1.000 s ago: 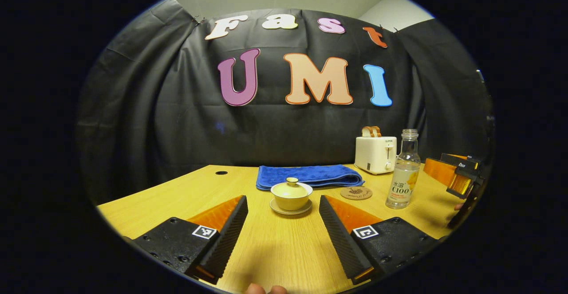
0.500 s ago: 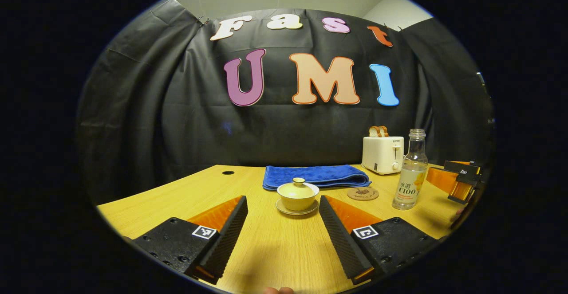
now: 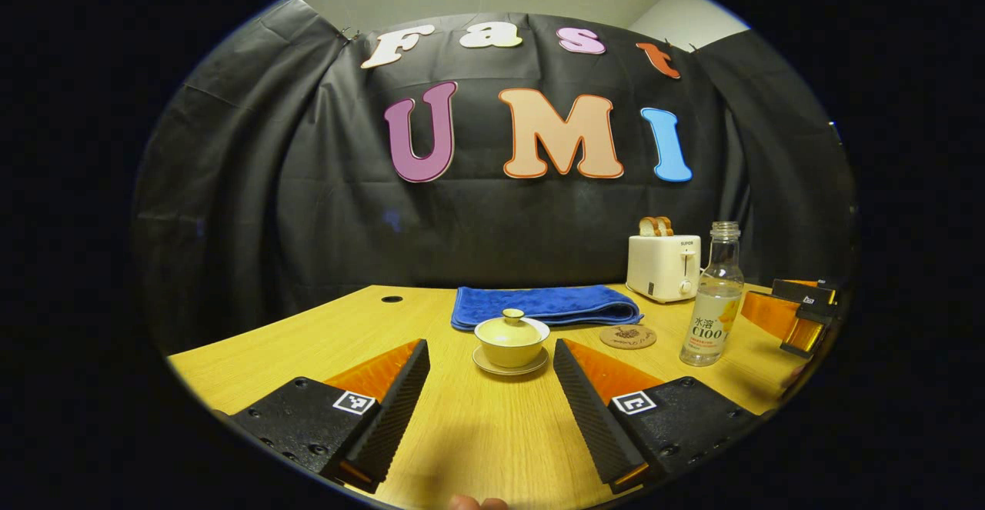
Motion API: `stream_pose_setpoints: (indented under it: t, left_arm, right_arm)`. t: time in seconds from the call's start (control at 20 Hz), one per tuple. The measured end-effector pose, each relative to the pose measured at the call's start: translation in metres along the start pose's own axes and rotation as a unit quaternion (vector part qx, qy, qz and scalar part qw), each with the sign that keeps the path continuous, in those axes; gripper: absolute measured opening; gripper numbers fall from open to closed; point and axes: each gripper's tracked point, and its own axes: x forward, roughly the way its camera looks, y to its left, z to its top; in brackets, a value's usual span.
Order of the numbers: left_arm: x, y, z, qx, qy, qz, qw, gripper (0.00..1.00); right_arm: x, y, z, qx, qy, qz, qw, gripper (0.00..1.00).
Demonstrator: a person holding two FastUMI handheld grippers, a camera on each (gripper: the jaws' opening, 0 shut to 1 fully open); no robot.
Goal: Open the teacup lid with one hand, grasp the water bottle and pour water into the teacup with the other hand; after pouring, place the water bottle on the coaster and then close the teacup lid.
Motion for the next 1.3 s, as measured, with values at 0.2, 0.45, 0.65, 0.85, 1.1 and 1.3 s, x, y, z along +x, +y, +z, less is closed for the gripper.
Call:
stream_pose_setpoints:
  t: [0.2,0.45,0.65,0.85,1.1,1.3]
  left_arm:
    - [0.015,-0.006,-0.003,0.010,0.014,-0.005,1.000,0.95]
    - [0.041,-0.012,-0.007,0.020,0.028,-0.011,0.999,0.95]
    - [0.061,-0.015,-0.010,0.028,0.038,-0.018,0.999,0.95]
    - [0.080,-0.017,-0.012,0.047,0.043,-0.024,0.998,0.95]
    - [0.104,-0.019,-0.019,0.066,0.065,-0.029,0.995,0.95]
    - [0.120,-0.015,-0.023,0.072,0.081,-0.026,0.994,0.95]
  right_arm:
    - [-0.001,0.001,0.000,0.000,0.000,0.003,1.000,0.98]
    - [-0.002,0.002,0.000,0.000,0.000,0.005,1.000,0.96]
    - [-0.002,0.002,0.000,0.000,0.000,0.005,1.000,0.99]
    - [-0.001,0.003,0.000,0.001,0.001,0.007,1.000,0.99]
    - [0.000,0.003,-0.001,0.001,0.001,0.010,1.000,0.99]
    - [0.001,0.000,-0.001,0.001,0.001,0.009,1.000,0.96]
